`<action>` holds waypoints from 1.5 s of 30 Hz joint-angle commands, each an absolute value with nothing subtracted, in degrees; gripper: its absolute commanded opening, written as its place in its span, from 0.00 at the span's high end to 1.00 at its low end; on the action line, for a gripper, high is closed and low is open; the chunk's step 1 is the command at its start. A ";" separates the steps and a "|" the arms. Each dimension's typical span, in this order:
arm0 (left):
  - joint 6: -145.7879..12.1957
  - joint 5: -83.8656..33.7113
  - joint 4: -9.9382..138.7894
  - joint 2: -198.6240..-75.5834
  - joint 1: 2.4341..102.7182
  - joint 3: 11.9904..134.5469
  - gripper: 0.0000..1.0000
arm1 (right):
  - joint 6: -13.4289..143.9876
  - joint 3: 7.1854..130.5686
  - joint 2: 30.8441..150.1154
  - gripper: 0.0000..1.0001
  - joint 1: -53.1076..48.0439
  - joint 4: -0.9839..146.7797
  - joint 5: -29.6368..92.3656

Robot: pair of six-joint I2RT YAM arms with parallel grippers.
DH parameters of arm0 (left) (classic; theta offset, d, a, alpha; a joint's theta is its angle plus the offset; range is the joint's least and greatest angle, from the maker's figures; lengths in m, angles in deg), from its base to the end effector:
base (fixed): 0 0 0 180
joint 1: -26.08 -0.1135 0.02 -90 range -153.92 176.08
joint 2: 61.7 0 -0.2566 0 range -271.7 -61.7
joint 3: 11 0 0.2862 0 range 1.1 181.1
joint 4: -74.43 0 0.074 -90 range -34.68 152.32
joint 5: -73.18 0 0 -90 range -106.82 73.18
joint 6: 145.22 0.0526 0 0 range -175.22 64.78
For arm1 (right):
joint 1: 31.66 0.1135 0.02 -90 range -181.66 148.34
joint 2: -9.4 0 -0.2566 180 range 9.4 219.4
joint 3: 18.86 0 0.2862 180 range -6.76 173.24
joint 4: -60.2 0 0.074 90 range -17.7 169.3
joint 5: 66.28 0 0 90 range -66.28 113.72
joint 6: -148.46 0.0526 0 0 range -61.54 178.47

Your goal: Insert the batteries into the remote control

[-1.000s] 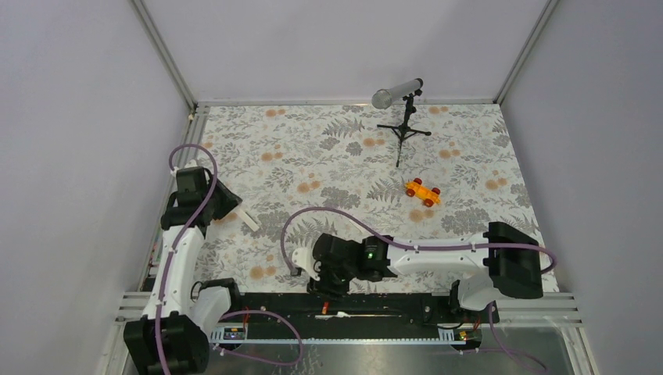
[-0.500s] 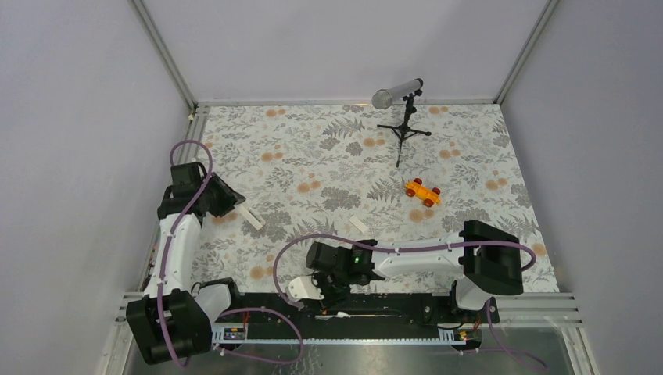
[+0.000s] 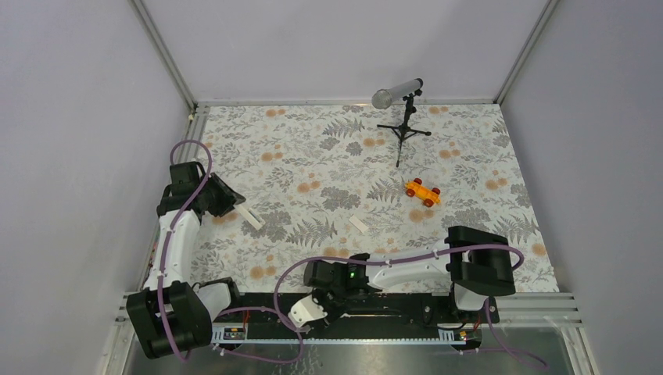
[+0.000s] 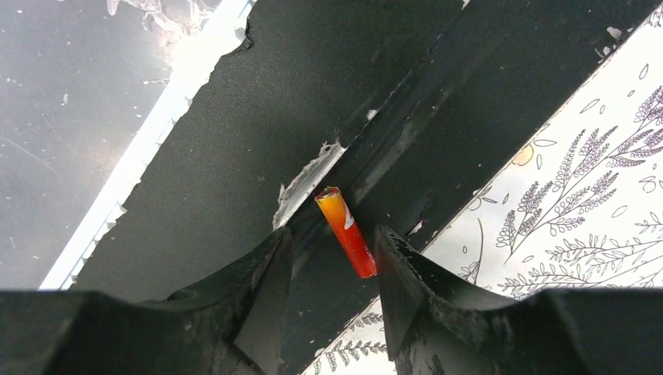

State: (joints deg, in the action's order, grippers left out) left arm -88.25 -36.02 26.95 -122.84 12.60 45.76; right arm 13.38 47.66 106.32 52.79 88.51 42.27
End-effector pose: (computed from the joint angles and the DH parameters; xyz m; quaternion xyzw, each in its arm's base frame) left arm 0.2548 0.0433 0.2191 -0.3179 0.8777 -0.2100 0.2907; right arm 0.0184 0.3620 0.1176 -0.8782 0.3659 0.2358 0.1983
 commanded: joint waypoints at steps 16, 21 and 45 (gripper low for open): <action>-87.39 -38.52 30.24 -122.92 12.04 47.86 1.00 | 17.44 50.61 108.83 0.97 53.00 87.65 32.04; -87.38 -38.53 30.26 -122.36 12.02 47.68 1.00 | 31.27 51.89 105.82 0.97 51.28 87.64 29.17; -88.19 -39.64 30.80 -119.95 12.01 46.12 1.00 | 75.56 45.91 106.81 0.68 37.70 89.17 4.24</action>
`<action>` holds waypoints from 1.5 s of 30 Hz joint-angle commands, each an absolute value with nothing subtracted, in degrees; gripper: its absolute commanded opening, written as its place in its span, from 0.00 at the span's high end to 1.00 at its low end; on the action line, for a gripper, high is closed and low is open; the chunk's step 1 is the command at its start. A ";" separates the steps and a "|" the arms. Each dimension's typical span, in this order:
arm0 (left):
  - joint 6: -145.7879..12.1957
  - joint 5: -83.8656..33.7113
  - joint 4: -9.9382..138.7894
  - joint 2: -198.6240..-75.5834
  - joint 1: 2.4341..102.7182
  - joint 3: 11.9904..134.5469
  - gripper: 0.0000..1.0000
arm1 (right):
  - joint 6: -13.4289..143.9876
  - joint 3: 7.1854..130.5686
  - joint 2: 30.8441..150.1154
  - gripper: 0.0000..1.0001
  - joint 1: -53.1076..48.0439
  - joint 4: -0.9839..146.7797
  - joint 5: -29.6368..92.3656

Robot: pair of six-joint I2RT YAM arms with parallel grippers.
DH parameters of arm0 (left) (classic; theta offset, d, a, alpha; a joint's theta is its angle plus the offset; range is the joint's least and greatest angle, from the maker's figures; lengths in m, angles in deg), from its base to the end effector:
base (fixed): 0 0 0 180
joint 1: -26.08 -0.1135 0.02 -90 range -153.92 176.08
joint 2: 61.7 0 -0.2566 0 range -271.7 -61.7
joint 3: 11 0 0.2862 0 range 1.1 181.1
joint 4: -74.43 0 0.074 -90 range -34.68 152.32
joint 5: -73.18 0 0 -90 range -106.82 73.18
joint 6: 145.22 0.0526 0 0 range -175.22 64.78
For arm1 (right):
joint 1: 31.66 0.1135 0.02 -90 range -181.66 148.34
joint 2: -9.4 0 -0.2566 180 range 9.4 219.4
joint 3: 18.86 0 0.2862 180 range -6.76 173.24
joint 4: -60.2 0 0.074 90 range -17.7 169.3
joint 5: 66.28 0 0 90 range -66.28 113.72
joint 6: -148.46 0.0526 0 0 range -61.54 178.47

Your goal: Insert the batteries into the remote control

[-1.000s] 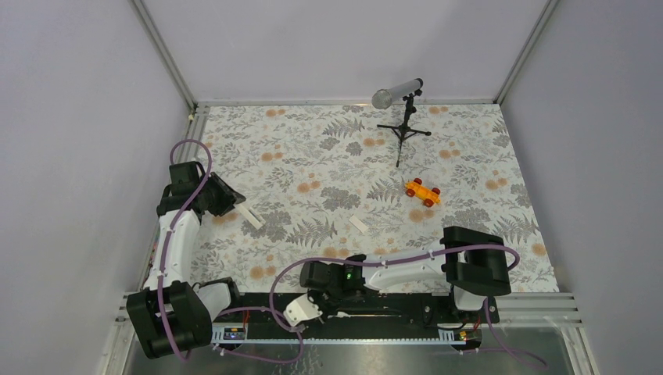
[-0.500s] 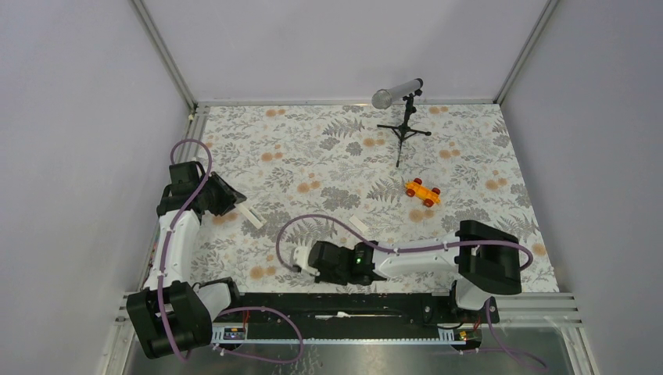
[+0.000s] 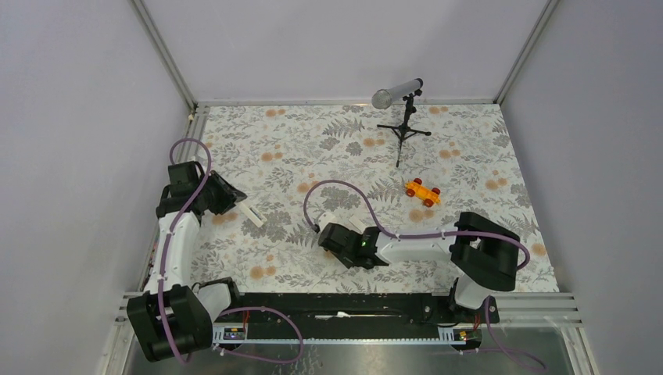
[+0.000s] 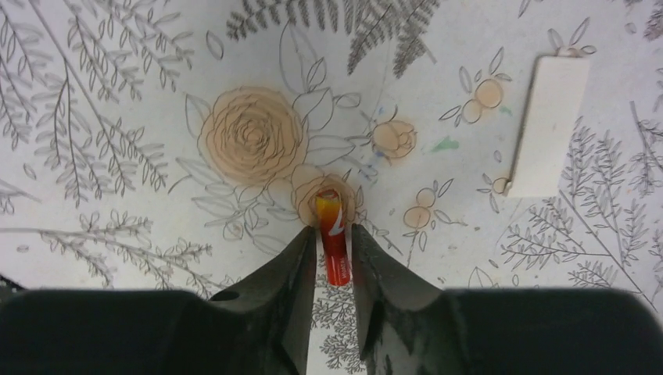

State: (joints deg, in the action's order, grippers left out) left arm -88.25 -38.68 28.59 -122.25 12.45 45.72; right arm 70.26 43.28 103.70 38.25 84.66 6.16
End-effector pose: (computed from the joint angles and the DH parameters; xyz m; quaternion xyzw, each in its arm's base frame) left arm 0.2562 0.0420 0.2242 -0.3050 0.8722 -0.2325 0.3036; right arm 0.1351 0.3231 0.1134 -0.4214 0.8488 0.0751 0.3103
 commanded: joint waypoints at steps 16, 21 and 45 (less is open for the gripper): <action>-87.74 -40.09 31.08 -118.48 12.01 45.25 1.00 | 73.96 48.64 108.12 0.76 36.72 98.10 7.46; -88.19 -44.37 33.65 -118.30 12.02 44.06 1.00 | 73.18 48.06 109.63 0.94 36.64 93.86 7.42; -97.37 -42.91 64.97 -115.70 38.12 33.58 1.00 | 71.96 59.97 91.65 0.92 34.55 104.00 9.46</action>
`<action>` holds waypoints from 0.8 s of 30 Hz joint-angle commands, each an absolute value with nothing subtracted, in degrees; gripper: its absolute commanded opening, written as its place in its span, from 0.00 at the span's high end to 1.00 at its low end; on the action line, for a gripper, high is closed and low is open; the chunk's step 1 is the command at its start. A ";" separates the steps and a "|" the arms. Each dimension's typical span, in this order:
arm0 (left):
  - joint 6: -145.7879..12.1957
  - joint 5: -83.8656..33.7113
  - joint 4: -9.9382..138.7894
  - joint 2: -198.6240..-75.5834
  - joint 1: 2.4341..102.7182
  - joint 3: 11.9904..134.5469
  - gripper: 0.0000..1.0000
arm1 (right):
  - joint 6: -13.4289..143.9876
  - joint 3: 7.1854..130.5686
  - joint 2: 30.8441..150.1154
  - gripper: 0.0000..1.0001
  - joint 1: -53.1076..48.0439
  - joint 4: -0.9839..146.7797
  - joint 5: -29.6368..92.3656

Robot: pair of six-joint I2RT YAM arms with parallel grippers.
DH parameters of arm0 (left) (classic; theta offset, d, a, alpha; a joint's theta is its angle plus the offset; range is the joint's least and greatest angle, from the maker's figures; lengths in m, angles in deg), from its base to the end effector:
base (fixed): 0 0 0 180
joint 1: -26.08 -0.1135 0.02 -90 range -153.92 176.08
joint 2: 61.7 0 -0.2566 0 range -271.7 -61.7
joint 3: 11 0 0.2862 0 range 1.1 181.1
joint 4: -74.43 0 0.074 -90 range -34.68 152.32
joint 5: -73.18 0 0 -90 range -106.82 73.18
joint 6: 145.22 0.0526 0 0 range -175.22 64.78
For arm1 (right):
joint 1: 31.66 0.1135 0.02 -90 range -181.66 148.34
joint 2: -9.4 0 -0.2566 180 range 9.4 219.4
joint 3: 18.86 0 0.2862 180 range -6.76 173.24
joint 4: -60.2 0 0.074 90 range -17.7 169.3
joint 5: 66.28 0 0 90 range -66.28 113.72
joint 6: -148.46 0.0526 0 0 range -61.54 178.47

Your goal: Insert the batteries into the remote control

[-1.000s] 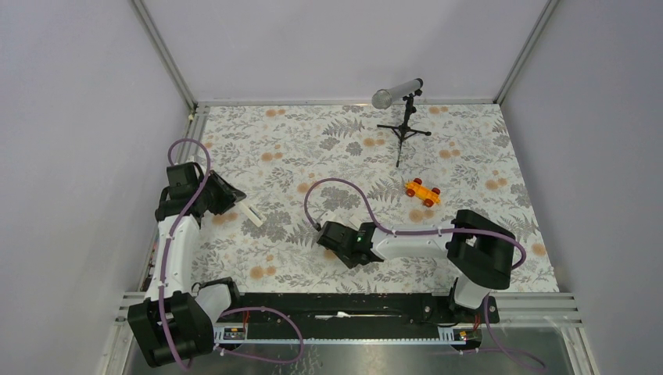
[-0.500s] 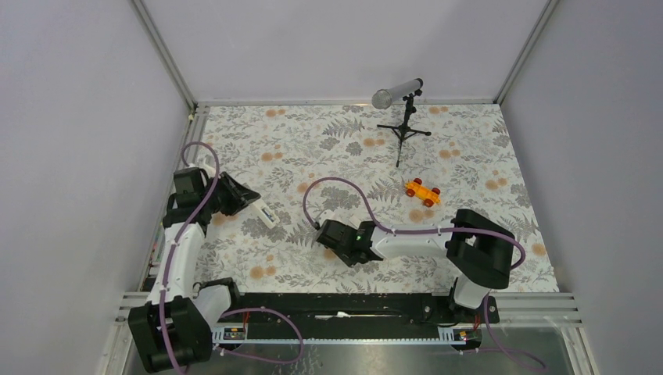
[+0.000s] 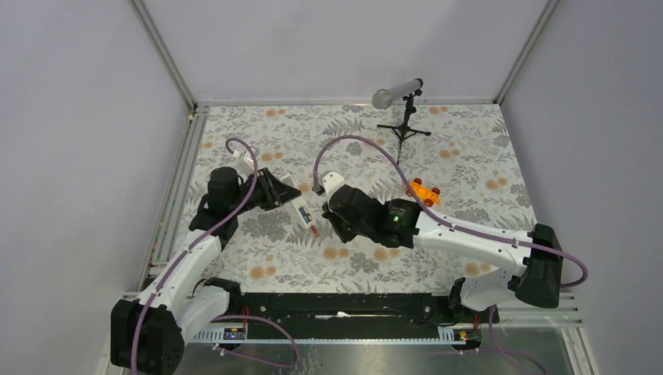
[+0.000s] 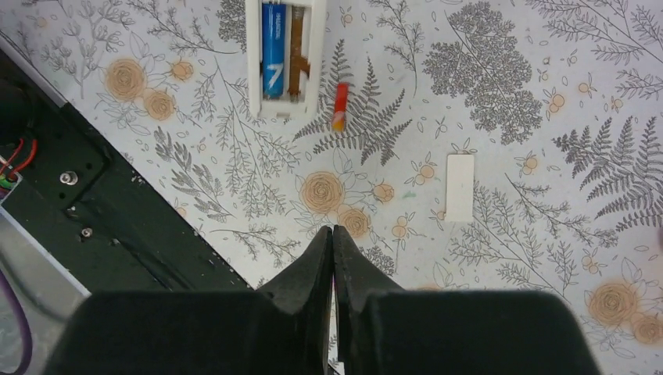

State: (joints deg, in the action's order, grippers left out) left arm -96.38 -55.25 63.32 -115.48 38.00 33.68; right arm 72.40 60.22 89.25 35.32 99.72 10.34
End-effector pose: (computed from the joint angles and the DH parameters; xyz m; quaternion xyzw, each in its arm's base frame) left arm 0.2467 -0.0855 0.2354 -0.0133 0.7970 -0.4829 0.3627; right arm 0.1506 0.3233 0.2813 -0.3586 0.8282 0.1905 0.3862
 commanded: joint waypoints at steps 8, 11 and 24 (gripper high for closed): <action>-98.79 -9.74 43.63 -109.70 35.59 39.54 1.00 | 80.01 62.62 99.78 0.45 27.77 90.93 13.49; -98.02 -7.08 40.49 -108.81 33.99 41.66 1.00 | 74.48 72.31 109.75 0.40 24.75 91.87 17.39; -94.70 -10.81 38.07 -108.23 29.28 42.47 1.00 | 60.67 90.38 129.73 0.47 24.46 101.00 16.54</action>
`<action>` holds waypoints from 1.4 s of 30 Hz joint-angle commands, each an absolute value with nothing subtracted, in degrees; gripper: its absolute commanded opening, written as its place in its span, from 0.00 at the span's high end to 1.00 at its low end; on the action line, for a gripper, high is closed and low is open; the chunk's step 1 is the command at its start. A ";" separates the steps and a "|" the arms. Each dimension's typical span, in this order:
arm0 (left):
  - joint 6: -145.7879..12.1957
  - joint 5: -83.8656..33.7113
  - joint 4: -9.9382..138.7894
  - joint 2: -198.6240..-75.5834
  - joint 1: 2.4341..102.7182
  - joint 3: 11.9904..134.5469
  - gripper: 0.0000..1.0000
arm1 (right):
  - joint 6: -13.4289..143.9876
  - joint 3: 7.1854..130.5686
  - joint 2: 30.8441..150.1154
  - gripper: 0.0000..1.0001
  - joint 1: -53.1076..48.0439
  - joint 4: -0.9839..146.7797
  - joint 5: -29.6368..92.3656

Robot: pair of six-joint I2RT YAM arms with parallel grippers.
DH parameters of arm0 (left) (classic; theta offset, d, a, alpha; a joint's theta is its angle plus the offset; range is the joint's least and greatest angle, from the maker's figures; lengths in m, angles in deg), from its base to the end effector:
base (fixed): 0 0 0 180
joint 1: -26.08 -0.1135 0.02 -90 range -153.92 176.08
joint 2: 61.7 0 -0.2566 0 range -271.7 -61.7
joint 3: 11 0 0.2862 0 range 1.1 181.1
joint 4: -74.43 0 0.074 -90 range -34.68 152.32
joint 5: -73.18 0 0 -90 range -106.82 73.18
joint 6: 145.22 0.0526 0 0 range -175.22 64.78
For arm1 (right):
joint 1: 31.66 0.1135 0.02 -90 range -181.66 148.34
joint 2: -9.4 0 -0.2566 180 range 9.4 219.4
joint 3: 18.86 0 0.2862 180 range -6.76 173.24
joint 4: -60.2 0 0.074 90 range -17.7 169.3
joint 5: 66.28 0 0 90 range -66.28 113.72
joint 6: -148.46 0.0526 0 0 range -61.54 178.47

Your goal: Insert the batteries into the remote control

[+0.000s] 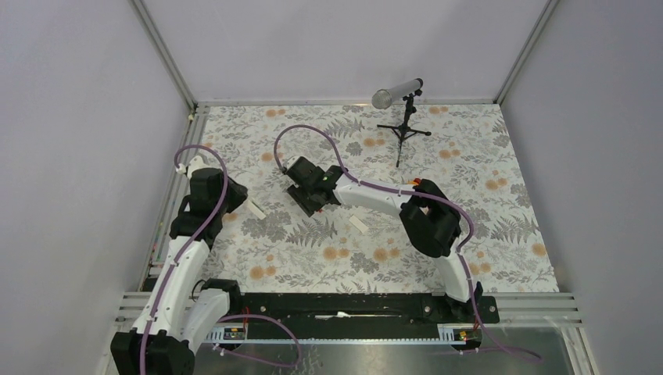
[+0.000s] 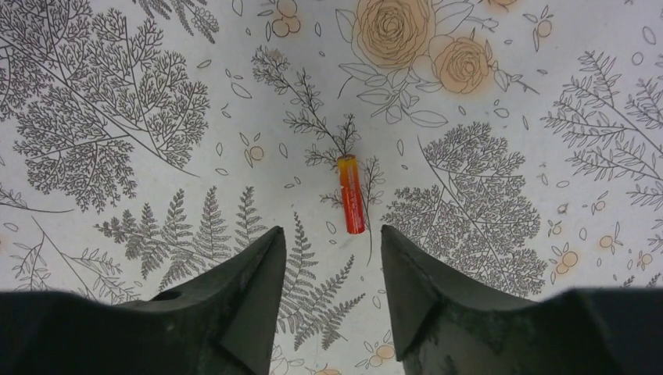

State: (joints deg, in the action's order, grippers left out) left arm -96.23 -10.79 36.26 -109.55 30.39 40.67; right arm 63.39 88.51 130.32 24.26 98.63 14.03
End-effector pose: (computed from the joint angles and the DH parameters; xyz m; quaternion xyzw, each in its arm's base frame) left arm 0.2374 -0.0123 0.2515 -0.3013 0.8305 -0.1367 0.4481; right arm 0.2918 0.4155 0.1674 -0.3807 0.8622 0.0955 0.3203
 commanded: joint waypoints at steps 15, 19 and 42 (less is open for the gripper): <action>-93.90 -13.47 39.25 -109.93 27.58 42.38 1.00 | 61.26 95.68 137.91 0.56 20.99 105.44 19.90; -93.71 -14.31 39.69 -110.45 27.24 42.41 1.00 | 60.99 96.11 138.85 0.70 20.99 106.06 19.13; -94.44 -33.11 51.55 -116.11 26.61 38.49 1.00 | 63.21 103.05 138.06 0.89 21.08 115.24 12.91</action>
State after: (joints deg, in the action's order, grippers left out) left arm -93.26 -24.06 42.42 -114.54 26.83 40.08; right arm 61.75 99.57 140.75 20.92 110.87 15.58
